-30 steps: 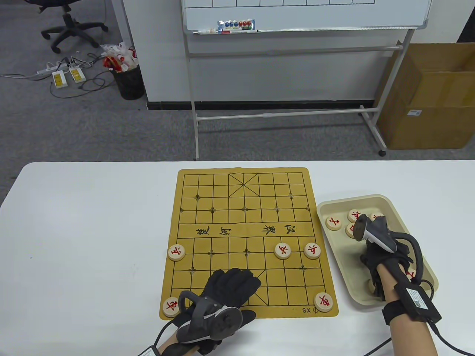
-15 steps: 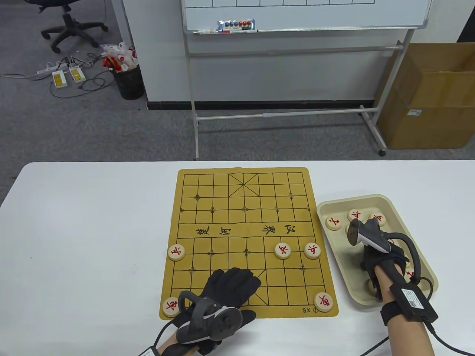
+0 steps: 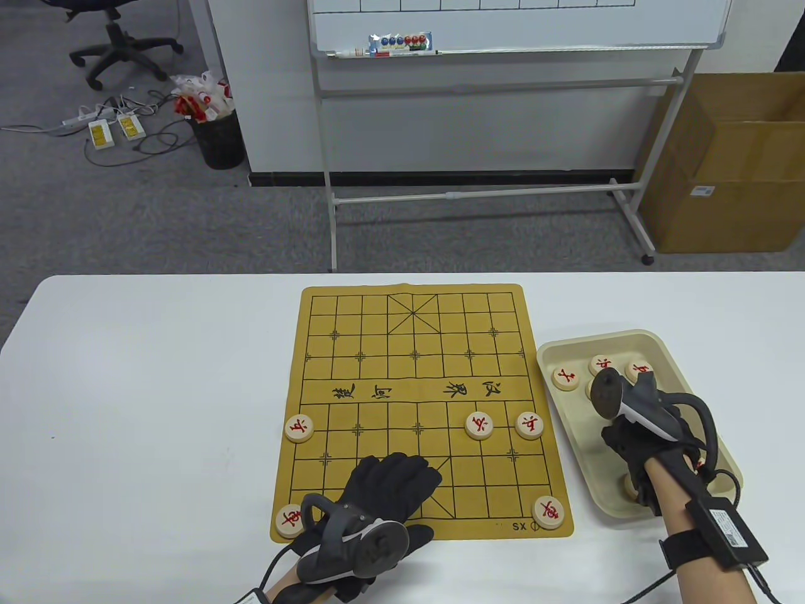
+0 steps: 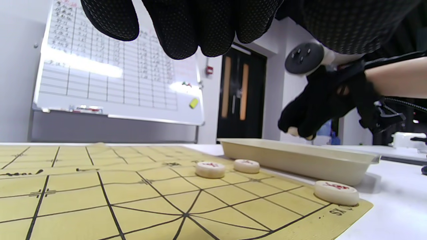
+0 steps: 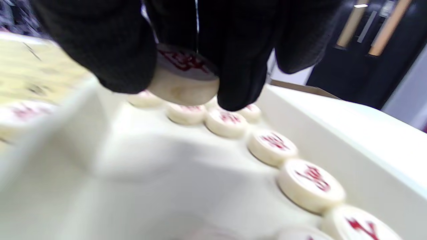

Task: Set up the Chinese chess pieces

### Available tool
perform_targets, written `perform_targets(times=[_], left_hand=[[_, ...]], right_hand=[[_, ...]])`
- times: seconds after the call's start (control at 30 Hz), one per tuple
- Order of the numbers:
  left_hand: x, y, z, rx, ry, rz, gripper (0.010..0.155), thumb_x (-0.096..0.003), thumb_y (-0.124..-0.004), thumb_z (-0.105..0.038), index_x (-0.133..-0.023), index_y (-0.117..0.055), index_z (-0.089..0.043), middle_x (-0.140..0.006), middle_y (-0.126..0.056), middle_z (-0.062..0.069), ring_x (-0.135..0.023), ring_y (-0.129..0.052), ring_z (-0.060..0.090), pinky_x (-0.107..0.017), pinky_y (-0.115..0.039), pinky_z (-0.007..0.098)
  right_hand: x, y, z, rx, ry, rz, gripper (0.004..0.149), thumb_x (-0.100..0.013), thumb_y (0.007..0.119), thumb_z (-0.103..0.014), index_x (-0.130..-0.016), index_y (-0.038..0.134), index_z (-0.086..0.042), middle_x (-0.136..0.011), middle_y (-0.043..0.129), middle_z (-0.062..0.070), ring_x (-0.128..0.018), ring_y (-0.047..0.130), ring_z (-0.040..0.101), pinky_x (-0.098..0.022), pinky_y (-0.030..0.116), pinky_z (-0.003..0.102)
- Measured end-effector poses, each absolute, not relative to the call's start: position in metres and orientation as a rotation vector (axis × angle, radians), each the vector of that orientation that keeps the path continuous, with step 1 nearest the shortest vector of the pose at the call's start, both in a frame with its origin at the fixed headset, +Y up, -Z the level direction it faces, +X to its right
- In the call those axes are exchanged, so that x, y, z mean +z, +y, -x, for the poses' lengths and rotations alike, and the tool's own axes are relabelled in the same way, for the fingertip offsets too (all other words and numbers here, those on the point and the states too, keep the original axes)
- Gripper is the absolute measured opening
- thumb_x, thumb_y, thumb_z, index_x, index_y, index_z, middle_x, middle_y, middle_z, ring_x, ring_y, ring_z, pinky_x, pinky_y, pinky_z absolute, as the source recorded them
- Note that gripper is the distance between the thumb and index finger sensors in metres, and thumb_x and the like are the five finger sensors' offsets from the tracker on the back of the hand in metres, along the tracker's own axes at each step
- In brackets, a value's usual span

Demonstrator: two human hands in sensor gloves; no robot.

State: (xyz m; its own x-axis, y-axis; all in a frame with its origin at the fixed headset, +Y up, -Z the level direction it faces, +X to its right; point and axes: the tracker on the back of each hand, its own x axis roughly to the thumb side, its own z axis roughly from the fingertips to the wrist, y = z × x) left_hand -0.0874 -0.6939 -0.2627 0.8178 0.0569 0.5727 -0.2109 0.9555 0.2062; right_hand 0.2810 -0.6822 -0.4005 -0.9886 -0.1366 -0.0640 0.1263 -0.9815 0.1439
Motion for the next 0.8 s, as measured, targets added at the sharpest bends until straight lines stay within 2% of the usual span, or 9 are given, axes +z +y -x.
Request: perform_targets(times=[0.17, 0.37, 0.57, 0.8], left_hand=[[-0.261, -0.692, 0.087, 0.152, -0.599, -0.28, 0.079, -0.0344, -0.074, -0.059, -0.105, -0.052, -0.032, -0.114, -0.061, -0.002, -0.107, -0.067, 0.025, -0.078, -0.058, 0.058], [-0.26, -0.693, 0.086, 0.148, -0.601, -0.281, 0.079, -0.0345, -0.074, -0.059, -0.105, -0.052, -0.032, -0.114, -0.061, -0.002, -0.107, -0.067, 0.025, -0.078, -0.058, 0.058], [-0.26, -0.693, 0.086, 0.146, -0.597, -0.286, 0.079, -0.0346, -0.074, -0.059, -0.105, -0.052, -0.032, -0.114, -0.061, -0.002, -0.107, -0.067, 0.025, -0.078, -0.058, 0.058], [-0.26, -0.693, 0.087, 0.139, -0.596, -0.279, 0.079, -0.0344, -0.074, -0.059, -0.105, -0.052, -0.032, -0.114, -0.061, -0.002, -0.107, -0.067, 0.025, -0.078, -0.058, 0.058]], right_hand=[[-0.363, -0.662, -0.244, -3.121, -0.065, 0.193, 0.071, -0.042, 0.09, -0.041, -0.105, 0.065, -0.022, -0.106, 0.069, 0.016, -0.085, 0.091, 0.03, -0.073, 0.066, 0.058], [-0.326, -0.664, -0.19, -3.126, -0.036, 0.54, 0.072, -0.041, 0.089, -0.044, -0.105, 0.067, -0.019, -0.104, 0.073, 0.015, -0.081, 0.094, 0.03, -0.072, 0.068, 0.057], [-0.31, -0.695, -0.138, -3.004, -0.205, 0.791, 0.074, -0.041, 0.089, -0.044, -0.105, 0.063, -0.017, -0.105, 0.072, 0.014, -0.082, 0.093, 0.028, -0.073, 0.066, 0.058], [-0.305, -0.747, -0.101, -2.687, -0.265, 0.843, 0.074, -0.041, 0.087, -0.046, -0.105, 0.063, -0.018, -0.104, 0.073, 0.013, -0.08, 0.095, 0.027, -0.073, 0.067, 0.056]])
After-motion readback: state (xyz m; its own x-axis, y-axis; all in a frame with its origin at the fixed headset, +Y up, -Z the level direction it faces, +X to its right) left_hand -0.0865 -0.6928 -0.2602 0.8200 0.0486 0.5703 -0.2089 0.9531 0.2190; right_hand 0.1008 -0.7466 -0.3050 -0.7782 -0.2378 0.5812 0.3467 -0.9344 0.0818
